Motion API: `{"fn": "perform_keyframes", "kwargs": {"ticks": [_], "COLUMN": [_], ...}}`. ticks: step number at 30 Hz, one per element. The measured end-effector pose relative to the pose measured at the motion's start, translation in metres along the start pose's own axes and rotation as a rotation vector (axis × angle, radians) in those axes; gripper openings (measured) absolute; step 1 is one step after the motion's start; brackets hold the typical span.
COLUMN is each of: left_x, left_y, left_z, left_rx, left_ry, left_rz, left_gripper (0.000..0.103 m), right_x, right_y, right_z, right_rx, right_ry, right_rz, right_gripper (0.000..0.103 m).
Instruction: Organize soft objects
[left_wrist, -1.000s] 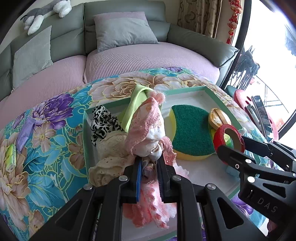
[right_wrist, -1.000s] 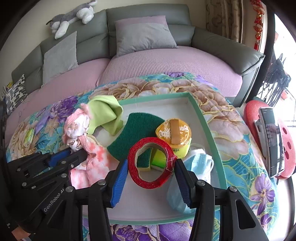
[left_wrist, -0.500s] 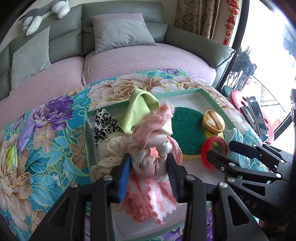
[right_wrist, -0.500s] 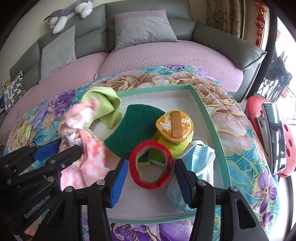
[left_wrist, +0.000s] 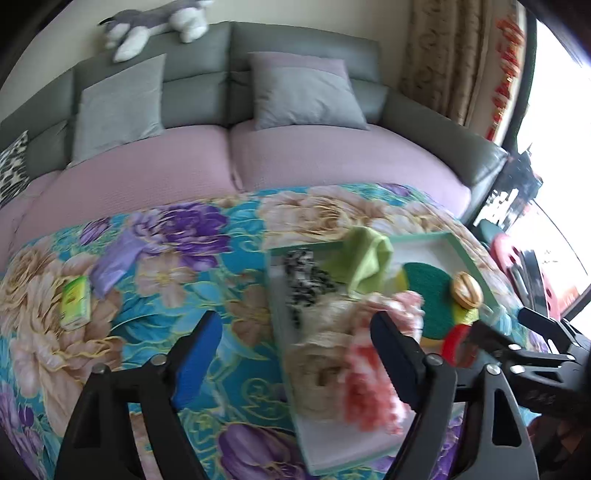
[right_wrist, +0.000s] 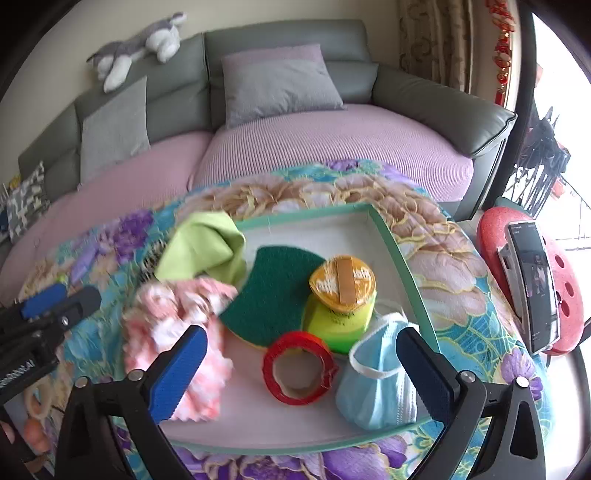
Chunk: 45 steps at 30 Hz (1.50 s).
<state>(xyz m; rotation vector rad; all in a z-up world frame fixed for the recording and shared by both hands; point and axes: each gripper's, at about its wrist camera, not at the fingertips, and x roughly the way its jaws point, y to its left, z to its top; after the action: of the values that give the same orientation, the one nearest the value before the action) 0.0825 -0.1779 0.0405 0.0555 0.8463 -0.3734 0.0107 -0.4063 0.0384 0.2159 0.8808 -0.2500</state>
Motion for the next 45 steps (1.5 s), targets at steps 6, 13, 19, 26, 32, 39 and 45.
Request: {"fn": "perform_keyframes", "kwargs": {"ticks": [6,13,19,26,32,39,45], "left_x": [-0.002,-0.004,-0.006,-0.023,-0.029,-0.023,-0.021], "left_y": [0.024,0.032,0.029,0.021,0.020,0.017,0.012], "left_z": [-0.001,-0.005,-0.009,-0.023,-0.067,-0.091,-0.099], "left_rx": [-0.042,-0.056,-0.048,0.001,0.023,0.058,0.077], "left_ry": [-0.009,-0.019,-0.027,-0.047,-0.019,0.022,0.039], "left_rz": [0.044,0.065,0.050,0.049,0.047,0.026,0.025], "left_gripper": [0.087,0.100,0.100,0.100,0.100,0.100,0.100], "right_x": [0.001,0.000,-0.006,-0.025,-0.038,-0.027,-0.028], "right_y": [0.013,0.025,0.029,0.035,0.039,0.037,0.031], "right_z": [0.002,0.001,0.001,-0.013,-0.043,-0.081,-0.086], "right_rx": [-0.027,-0.058,-0.061,-0.067,-0.077,-0.072,-0.050], "right_ry": [0.012,0.014,0.007,-0.010,0.015,0.102,0.097], "right_rz": [-0.011,-0.013,-0.021,-0.021,-0.019,-0.035,-0.043], "right_gripper": [0.103,0.103,0.103,0.103,0.103,0.103,0.103]}}
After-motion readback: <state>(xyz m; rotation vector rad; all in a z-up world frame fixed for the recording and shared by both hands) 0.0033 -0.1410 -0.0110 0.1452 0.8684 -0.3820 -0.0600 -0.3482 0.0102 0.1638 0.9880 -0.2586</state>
